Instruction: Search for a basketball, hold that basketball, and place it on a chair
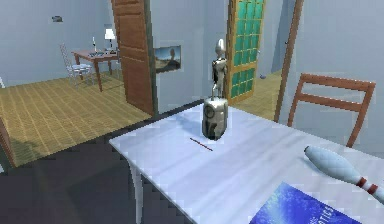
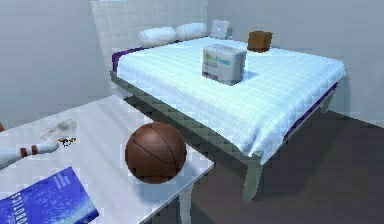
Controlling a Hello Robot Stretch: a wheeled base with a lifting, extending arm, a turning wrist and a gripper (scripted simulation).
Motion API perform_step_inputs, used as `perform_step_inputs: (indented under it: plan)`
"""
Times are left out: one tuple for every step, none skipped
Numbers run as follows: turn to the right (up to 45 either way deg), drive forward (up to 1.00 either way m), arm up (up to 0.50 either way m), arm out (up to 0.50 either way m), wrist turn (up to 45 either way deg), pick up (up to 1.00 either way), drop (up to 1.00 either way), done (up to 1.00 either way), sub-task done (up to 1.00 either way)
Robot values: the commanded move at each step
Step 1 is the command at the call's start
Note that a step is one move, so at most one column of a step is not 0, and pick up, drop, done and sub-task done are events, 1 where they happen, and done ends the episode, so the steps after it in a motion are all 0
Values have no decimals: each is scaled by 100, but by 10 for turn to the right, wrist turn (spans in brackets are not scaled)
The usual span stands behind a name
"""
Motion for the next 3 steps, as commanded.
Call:
perform_step_inputs:
  plan:
    - [0,0,38,0,0,0,0,0,0]
    - [0,0,0,22,0,0,0,0,0]
    - [0,0,0,0,450,0,0,0,0]
